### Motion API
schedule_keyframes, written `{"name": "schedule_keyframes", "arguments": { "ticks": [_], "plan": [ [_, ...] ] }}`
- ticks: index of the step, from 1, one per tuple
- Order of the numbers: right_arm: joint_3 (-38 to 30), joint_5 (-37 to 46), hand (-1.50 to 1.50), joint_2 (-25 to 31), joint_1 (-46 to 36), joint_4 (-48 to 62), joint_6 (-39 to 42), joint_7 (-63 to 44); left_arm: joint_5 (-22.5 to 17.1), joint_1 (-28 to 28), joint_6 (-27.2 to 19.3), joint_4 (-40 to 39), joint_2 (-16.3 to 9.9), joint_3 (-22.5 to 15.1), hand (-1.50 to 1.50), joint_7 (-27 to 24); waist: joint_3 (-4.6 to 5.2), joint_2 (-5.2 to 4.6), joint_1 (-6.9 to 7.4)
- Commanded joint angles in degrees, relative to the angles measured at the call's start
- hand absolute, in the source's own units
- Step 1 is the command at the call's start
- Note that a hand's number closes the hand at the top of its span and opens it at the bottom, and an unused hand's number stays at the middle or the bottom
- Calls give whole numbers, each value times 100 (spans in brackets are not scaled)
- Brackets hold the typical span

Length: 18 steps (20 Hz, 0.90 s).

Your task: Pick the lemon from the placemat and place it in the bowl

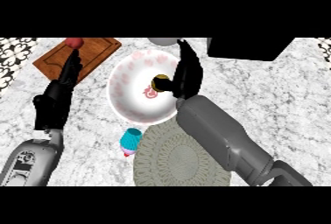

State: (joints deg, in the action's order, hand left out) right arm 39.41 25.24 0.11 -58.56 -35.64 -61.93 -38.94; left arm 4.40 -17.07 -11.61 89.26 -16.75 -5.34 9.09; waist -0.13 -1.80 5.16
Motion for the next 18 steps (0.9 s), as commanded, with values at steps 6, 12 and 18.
{"name": "schedule_keyframes", "arguments": {
  "ticks": [6, 12, 18],
  "plan": [
    [-546, -1186, -150, -11, 782, -741, -434, 1638, -241, 55, 296, 296, -317, 378, 0, 490, 2, 128, -287],
    [-851, -1519, -150, 161, 1782, -2170, 72, 2522, 61, 195, 11, 93, -96, 430, 0, 203, 9, 190, -535],
    [-514, -1789, -150, 357, 3427, -3619, 424, 3567, -65, 365, 149, 149, -26, 543, 0, 114, 10, 185, -542]
  ]
}}
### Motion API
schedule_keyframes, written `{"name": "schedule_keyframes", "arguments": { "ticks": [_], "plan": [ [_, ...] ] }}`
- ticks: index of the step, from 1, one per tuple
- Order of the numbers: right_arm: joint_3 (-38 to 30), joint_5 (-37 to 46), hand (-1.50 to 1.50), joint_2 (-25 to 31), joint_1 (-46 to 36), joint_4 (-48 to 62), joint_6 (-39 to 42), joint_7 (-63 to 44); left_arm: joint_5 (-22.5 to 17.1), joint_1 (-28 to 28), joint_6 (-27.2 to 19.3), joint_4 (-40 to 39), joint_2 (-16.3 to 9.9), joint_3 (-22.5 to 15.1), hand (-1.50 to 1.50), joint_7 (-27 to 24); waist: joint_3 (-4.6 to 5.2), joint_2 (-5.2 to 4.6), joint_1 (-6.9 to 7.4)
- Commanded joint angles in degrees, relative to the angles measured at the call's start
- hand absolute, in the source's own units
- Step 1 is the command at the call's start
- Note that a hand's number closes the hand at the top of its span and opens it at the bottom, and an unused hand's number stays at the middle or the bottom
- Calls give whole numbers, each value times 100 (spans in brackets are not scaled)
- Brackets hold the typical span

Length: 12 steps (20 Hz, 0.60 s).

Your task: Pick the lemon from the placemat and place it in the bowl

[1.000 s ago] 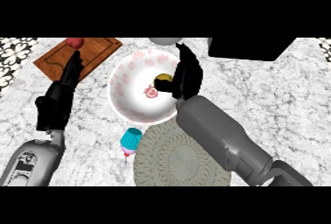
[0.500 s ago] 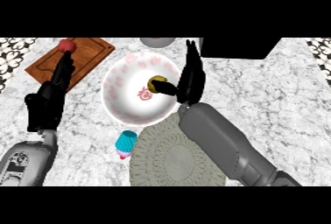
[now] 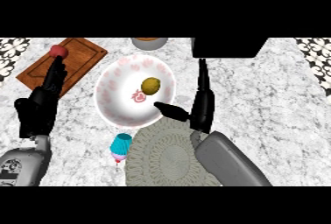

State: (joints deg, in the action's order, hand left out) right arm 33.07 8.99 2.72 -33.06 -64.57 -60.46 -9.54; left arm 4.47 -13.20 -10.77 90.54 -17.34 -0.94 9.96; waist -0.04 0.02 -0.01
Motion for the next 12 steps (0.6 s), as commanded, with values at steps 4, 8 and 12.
{"name": "schedule_keyframes", "arguments": {
  "ticks": [4, 8, 12],
  "plan": [
    [208, -196, -150, 545, 1550, -1463, 780, 793, 125, -113, 31, 125, 14, 130, 0, 274, 2, 5, -28],
    [399, 293, -150, 103, 1998, -1443, 671, 950, 284, -86, 109, 18, 225, 61, 0, 47, 3, 0, -11],
    [558, 339, -150, -58, 2688, -1690, 584, 1437, 62, 173, 400, 179, 71, 365, 0, -28, 3, 1, 5]
  ]
}}
